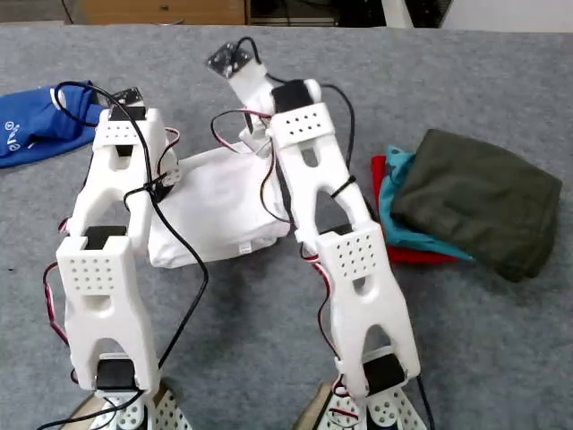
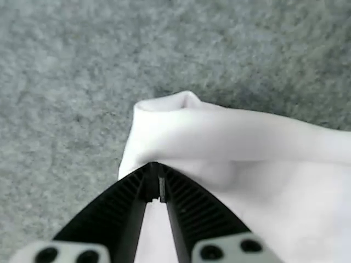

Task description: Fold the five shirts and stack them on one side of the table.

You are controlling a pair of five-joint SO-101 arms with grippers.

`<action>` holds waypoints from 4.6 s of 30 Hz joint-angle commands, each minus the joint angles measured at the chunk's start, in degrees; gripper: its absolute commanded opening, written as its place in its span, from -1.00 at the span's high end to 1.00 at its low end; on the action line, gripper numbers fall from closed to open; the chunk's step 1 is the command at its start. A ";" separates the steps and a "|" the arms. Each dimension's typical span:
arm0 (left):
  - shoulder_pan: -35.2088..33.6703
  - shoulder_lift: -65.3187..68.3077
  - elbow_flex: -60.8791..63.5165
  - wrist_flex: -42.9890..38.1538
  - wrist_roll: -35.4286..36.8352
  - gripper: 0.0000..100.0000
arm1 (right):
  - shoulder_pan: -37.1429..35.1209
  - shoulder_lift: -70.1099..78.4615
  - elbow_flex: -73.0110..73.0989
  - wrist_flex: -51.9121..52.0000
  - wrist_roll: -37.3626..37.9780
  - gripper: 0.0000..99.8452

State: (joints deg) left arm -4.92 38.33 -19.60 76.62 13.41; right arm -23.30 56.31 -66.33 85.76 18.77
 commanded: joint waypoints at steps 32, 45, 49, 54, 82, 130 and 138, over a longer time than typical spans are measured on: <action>1.32 -0.48 0.26 -2.73 -0.44 0.95 | -3.65 -26.33 40.66 7.82 -2.46 0.99; 1.32 -0.48 0.26 -2.73 -0.44 0.95 | 3.21 -26.33 58.68 -4.92 -2.20 0.99; 1.32 -0.48 0.26 -2.73 -0.44 0.95 | 1.01 -27.74 56.22 -1.67 -0.70 0.99; 1.49 -0.48 0.26 -2.73 -2.11 0.95 | 0.57 -33.63 51.38 2.29 -0.70 0.99; 1.76 -0.57 0.18 -2.46 -2.46 0.95 | 2.15 -11.74 36.79 -24.97 -0.79 0.99; 1.49 -0.57 -2.90 -2.29 -2.46 0.95 | -2.24 -32.84 52.79 -4.13 -5.54 0.99; 1.85 -5.41 -7.47 4.13 -1.49 0.94 | -3.74 -39.96 43.03 8.18 -5.27 0.99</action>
State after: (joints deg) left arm -4.13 37.98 -24.00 79.08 11.47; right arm -25.85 20.88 -19.91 90.07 13.58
